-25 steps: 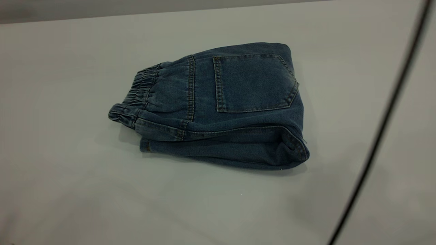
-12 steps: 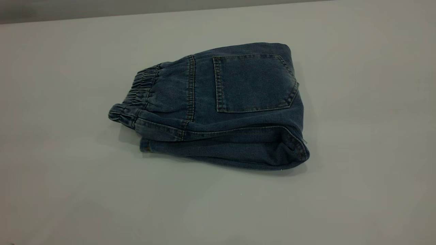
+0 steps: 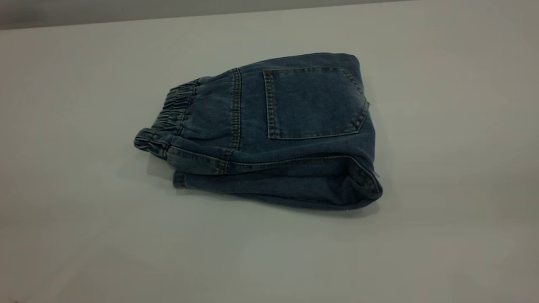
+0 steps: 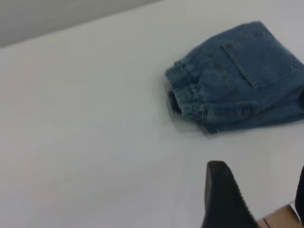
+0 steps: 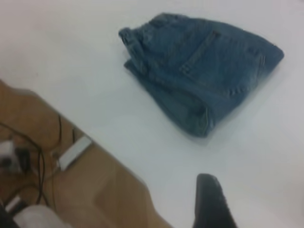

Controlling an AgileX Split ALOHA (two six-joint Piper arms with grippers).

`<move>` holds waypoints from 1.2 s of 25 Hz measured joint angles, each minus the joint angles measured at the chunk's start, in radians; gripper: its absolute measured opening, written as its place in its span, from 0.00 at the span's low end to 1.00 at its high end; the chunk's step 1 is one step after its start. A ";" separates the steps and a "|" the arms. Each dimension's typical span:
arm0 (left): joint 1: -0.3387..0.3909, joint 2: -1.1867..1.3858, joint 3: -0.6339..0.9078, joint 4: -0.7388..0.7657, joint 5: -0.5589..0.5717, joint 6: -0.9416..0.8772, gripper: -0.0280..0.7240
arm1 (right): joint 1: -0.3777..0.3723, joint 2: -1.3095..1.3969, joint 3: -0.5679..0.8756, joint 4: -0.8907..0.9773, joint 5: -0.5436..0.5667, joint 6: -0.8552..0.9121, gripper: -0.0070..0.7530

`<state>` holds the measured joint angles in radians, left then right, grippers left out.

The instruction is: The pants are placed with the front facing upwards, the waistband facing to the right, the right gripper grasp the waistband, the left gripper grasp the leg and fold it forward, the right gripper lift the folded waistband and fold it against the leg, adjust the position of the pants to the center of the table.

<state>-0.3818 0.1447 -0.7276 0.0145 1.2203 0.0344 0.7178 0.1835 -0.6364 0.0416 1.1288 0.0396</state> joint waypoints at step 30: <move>0.000 -0.145 0.224 0.011 -0.144 -0.025 0.49 | -0.007 -0.153 0.131 0.010 -0.064 0.003 0.47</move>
<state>-0.3818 0.0000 -0.5032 0.0253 1.0764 0.0093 0.7105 0.0308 -0.5052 0.0513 1.0645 0.0431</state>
